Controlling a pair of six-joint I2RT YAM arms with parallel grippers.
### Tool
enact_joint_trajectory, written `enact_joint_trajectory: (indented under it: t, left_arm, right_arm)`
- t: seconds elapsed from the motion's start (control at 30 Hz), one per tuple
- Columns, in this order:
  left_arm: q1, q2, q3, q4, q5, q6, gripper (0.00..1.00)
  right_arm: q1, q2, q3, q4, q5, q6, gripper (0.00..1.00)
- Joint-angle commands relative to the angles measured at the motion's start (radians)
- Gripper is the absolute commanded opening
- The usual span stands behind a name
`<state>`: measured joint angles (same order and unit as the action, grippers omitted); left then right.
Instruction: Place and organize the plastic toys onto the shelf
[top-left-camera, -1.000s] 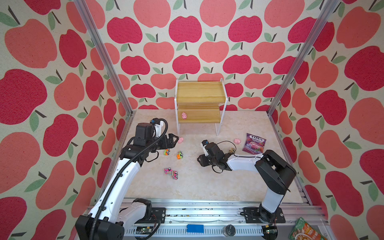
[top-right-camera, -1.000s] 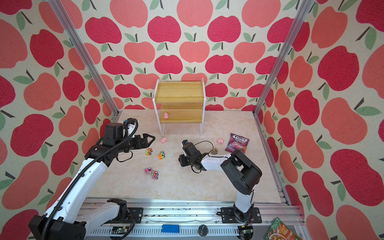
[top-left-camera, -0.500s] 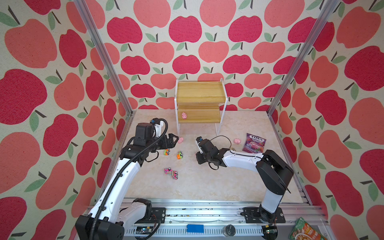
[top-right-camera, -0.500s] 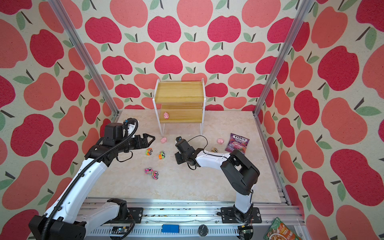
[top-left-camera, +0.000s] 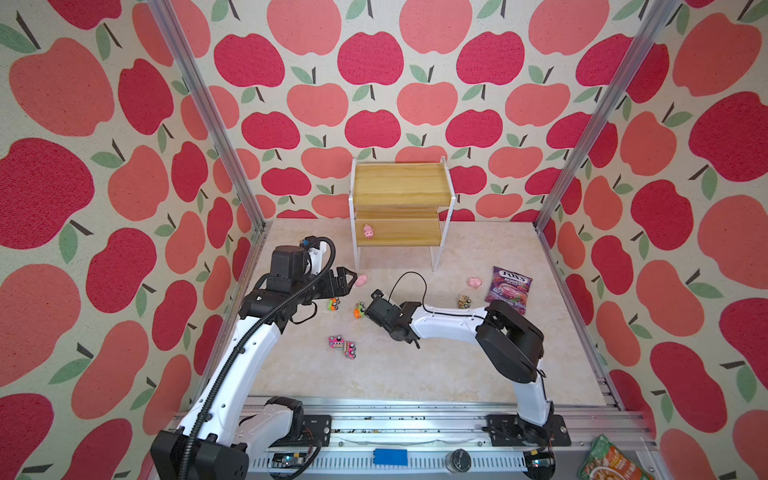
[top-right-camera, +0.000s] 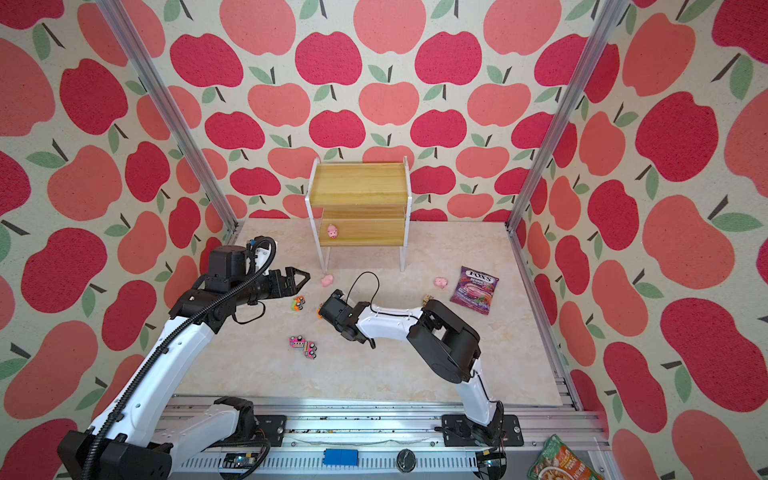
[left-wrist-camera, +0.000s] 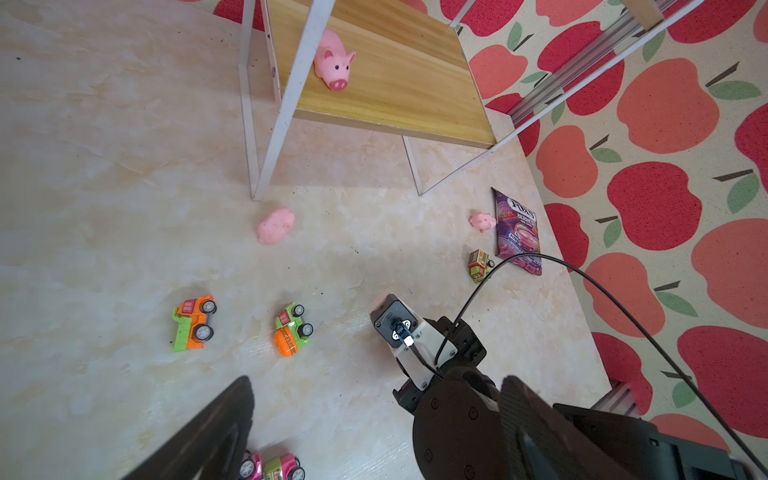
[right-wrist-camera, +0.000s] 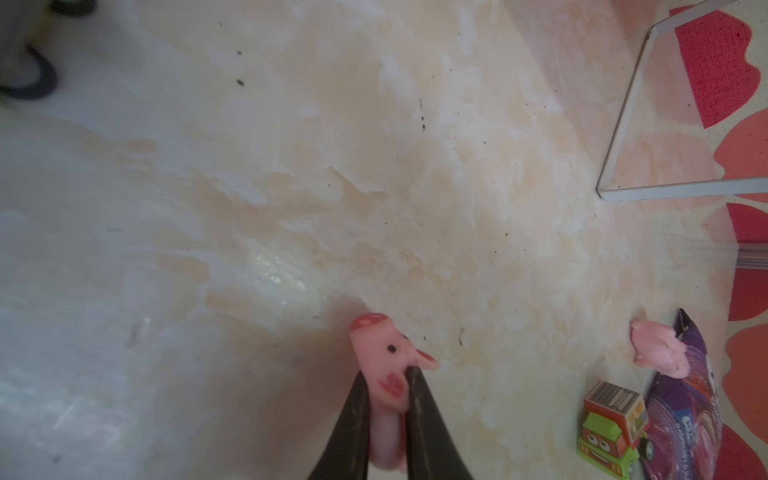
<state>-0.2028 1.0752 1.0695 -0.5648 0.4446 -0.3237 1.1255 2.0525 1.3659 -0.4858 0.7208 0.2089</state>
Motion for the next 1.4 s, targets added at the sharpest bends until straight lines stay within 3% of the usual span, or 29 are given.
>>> enact_joint_trajectory:
  t: [0.0, 0.2, 0.47, 0.87, 1.13, 1.37]
  left_arm:
    - [0.006, 0.002, -0.002, 0.005, -0.004, 0.000, 0.95]
    - [0.008, 0.005, -0.002, 0.008, -0.001, -0.002, 0.94]
    - [0.008, 0.004, -0.003, 0.011, 0.005, -0.005, 0.94]
    - [0.008, 0.002, -0.003, 0.011, 0.011, -0.005, 0.94]
    - [0.008, 0.003, -0.003, 0.013, 0.017, -0.004, 0.94]
    - [0.008, 0.006, -0.002, 0.011, 0.020, -0.005, 0.94]
  right_arm:
    - [0.028, 0.062, 0.029, -0.109, 0.081, -0.023, 0.18]
    - [0.061, 0.053, 0.017, -0.088, 0.029, 0.009, 0.27]
    - [0.067, -0.078, -0.059, 0.015, -0.046, 0.005, 0.45]
    - [-0.043, -0.336, -0.345, 0.304, -0.264, 0.104, 0.71]
    - [-0.093, -0.366, -0.498, 0.496, -0.383, 0.181, 0.80]
    - [-0.120, -0.334, -0.548, 0.573, -0.371, 0.218, 0.81]
